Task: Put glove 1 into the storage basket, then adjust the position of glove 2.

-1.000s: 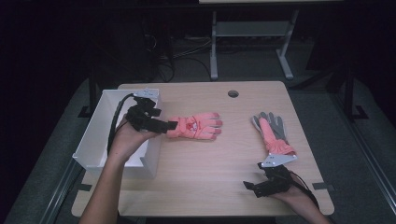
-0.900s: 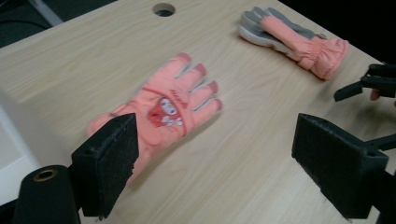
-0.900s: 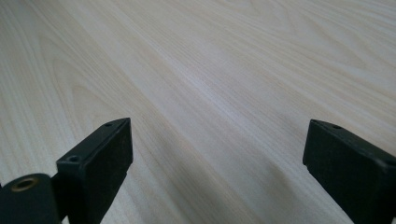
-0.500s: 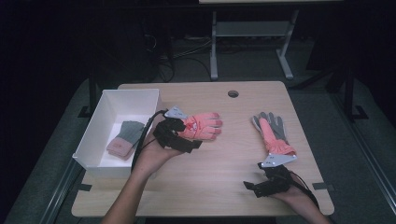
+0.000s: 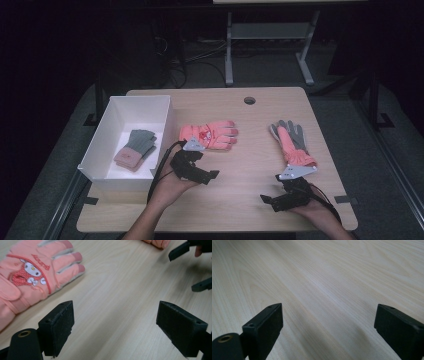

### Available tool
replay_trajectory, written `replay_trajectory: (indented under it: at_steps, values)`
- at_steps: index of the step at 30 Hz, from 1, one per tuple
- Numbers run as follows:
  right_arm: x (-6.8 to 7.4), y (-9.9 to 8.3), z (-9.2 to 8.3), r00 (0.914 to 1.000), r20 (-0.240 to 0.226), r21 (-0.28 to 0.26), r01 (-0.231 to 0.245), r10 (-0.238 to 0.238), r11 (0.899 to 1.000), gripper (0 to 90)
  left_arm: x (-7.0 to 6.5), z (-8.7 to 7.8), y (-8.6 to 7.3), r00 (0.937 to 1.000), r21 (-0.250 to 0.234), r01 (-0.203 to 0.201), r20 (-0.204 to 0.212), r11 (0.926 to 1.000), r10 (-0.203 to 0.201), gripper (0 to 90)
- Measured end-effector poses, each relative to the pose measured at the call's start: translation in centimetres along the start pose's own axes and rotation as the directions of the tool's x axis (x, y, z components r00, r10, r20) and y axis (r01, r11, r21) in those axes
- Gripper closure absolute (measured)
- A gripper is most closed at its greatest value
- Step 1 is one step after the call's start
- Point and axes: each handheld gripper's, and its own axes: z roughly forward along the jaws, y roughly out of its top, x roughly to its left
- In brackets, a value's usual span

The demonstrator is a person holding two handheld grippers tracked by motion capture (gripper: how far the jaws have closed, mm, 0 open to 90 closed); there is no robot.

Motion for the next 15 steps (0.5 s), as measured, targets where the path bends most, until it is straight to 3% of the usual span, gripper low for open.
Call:
replay_trajectory:
  at_steps: [15]
  values:
    - [0.1,0.9,-1.0,0.9997,-0.013,-0.001,0.022,-0.022,1.0,8.1,-1.0,1.4,-3.4,0.9998,0.016,-0.019,0.011,0.9997,0.019,14.4]
